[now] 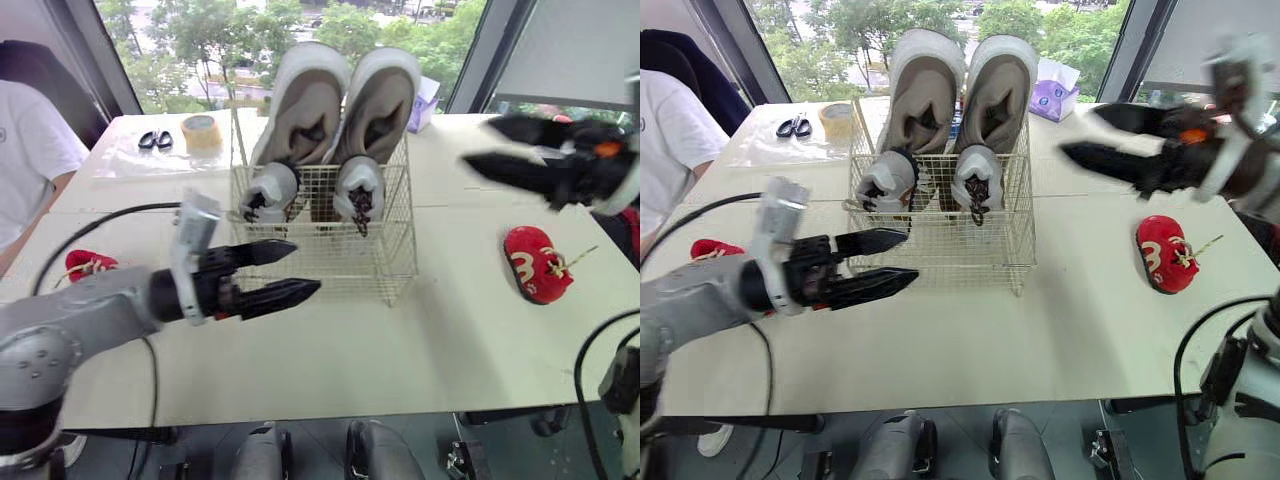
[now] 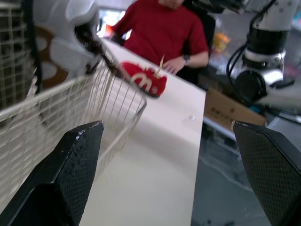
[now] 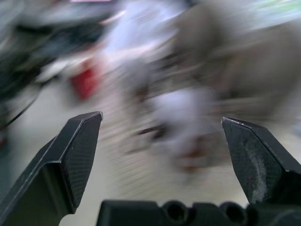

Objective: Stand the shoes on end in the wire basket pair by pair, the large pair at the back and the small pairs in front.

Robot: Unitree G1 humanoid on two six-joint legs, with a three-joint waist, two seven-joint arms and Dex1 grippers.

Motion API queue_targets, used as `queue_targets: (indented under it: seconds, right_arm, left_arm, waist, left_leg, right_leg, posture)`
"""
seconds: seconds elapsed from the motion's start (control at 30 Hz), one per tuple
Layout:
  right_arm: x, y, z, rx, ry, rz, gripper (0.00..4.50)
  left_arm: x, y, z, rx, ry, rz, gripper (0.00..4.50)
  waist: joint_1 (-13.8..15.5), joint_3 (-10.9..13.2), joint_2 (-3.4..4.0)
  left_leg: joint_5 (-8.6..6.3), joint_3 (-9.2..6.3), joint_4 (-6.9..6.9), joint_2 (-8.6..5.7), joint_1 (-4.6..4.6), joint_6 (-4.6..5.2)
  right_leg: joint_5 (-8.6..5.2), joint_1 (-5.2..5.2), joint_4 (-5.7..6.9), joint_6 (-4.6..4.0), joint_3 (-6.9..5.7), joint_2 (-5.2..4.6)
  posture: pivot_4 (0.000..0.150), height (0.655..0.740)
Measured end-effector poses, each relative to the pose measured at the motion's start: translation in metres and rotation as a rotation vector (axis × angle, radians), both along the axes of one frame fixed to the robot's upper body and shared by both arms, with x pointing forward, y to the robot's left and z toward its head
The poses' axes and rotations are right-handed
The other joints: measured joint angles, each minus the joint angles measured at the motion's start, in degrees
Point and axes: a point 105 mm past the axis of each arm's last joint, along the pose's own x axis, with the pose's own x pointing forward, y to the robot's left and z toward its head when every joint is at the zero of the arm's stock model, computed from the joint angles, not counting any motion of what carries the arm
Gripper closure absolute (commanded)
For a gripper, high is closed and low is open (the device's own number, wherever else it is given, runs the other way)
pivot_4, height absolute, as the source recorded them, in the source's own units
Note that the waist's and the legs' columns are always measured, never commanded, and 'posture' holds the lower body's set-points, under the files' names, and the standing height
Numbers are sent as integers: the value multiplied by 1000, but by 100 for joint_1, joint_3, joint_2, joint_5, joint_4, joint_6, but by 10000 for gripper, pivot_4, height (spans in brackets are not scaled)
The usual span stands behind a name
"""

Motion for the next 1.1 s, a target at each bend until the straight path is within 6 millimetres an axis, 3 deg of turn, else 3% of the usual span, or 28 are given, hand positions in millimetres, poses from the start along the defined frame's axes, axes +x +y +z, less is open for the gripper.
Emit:
queue_targets:
  seconds: [0.03,0.07,0.1,0.17,0.23,0.33,0.63,0.87,1.1]
  right_arm:
    - [4,-20,-10,21,8,-114,451]
    - [4,-46,-32,32,47,-254,451]
    - [4,-60,-49,38,85,-324,451]
    - [-5,-77,-73,20,131,-421,451]
    - [-18,-86,-81,-3,122,-493,451]
    - [-41,-93,-105,12,136,-607,451]
    - [-81,-100,-174,65,280,-753,451]
    - [-73,-91,-184,97,275,-744,451]
    - [-48,-93,-201,141,292,-769,451]
  left_arm:
    - [-3,-6,-4,2,10,-26,0]
    - [-9,-14,-10,4,33,-68,0]
    - [-13,-17,-13,2,46,-93,0]
    - [-17,-22,-15,-5,55,-125,0]
    - [-21,-25,-17,-2,55,-154,0]
    - [-28,-28,-26,11,85,-195,0]
    - [-34,-31,-35,48,86,-242,0]
    - [-34,-30,-44,55,103,-217,0]
    - [-34,-32,-48,55,106,-185,0]
  waist:
    - [19,-2,-3]
    - [34,-1,-1]
    - [20,2,8]
    - [-4,-1,51]
    - [-28,-8,69]
    - [3,-12,70]
    - [-5,-19,93]
    - [-51,-20,94]
    - [-61,-20,94]
  left_leg:
    - [0,0,1,-2,-3,0]
    - [1,-1,0,-6,-7,1]
    - [1,1,1,-7,-6,1]
    - [1,8,1,-7,-3,3]
    - [2,6,-3,-7,13,2]
    - [5,-14,-9,3,24,-6]
    - [6,-6,-7,6,43,-8]
    - [5,-7,-11,8,46,-7]
    - [5,-8,-11,7,43,-6]
  right_leg:
    - [2,-1,1,5,0,-1]
    - [8,-4,4,21,0,-6]
    - [8,-5,5,22,3,-6]
    - [8,-9,8,26,11,-4]
    - [7,-3,13,26,12,13]
    - [-9,10,16,33,-1,31]
    - [-19,25,11,16,17,20]
    - [-24,25,10,8,19,21]
    - [-24,24,7,8,18,20]
  posture:
    - [1500,7400]
    - [1500,7400]
    - [1500,7400]
    - [1500,7400]
    - [1500,7400]
    - [1500,7400]
    - [1500,7400]
    - [1500,7400]
    - [1500,7400]
